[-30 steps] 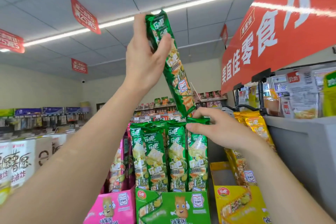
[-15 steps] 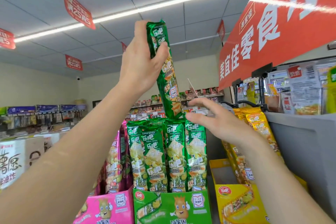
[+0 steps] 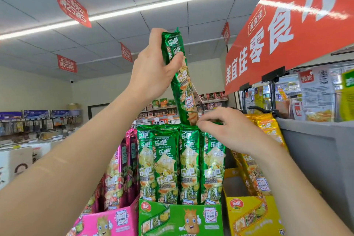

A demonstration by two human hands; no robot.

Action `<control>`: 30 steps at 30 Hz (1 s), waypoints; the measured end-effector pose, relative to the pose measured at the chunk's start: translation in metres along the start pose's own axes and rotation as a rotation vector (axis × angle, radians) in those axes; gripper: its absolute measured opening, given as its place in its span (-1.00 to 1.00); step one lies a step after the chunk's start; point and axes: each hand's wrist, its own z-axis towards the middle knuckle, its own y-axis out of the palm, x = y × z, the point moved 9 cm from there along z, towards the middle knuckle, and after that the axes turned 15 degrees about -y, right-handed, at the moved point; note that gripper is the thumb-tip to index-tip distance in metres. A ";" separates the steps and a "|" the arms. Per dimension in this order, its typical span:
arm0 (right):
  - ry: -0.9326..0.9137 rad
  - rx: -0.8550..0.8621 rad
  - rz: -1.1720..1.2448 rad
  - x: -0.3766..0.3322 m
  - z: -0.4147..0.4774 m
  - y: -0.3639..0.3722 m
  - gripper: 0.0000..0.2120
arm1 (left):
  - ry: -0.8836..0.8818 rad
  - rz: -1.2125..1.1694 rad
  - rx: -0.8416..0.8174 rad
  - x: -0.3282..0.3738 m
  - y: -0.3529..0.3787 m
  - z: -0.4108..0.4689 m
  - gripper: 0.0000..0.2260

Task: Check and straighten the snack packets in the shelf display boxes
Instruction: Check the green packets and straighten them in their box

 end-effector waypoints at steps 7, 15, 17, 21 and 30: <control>0.011 0.052 0.120 0.013 -0.003 0.006 -0.87 | -0.068 0.187 -0.257 -0.020 0.049 -0.010 -0.64; 0.155 0.099 0.505 0.031 -0.003 0.009 -0.63 | -0.182 0.179 -0.648 -0.051 0.093 -0.038 -0.54; 0.166 0.125 0.484 0.030 0.006 0.001 -0.62 | -0.168 0.188 -0.667 -0.053 0.096 -0.041 -0.53; 0.123 0.079 0.399 0.019 0.025 0.002 -0.68 | -0.273 0.100 -0.786 -0.061 0.103 -0.056 -0.56; 0.175 -0.089 0.115 0.028 0.034 -0.002 -0.63 | -0.139 0.516 -0.951 -0.057 0.074 -0.086 -0.68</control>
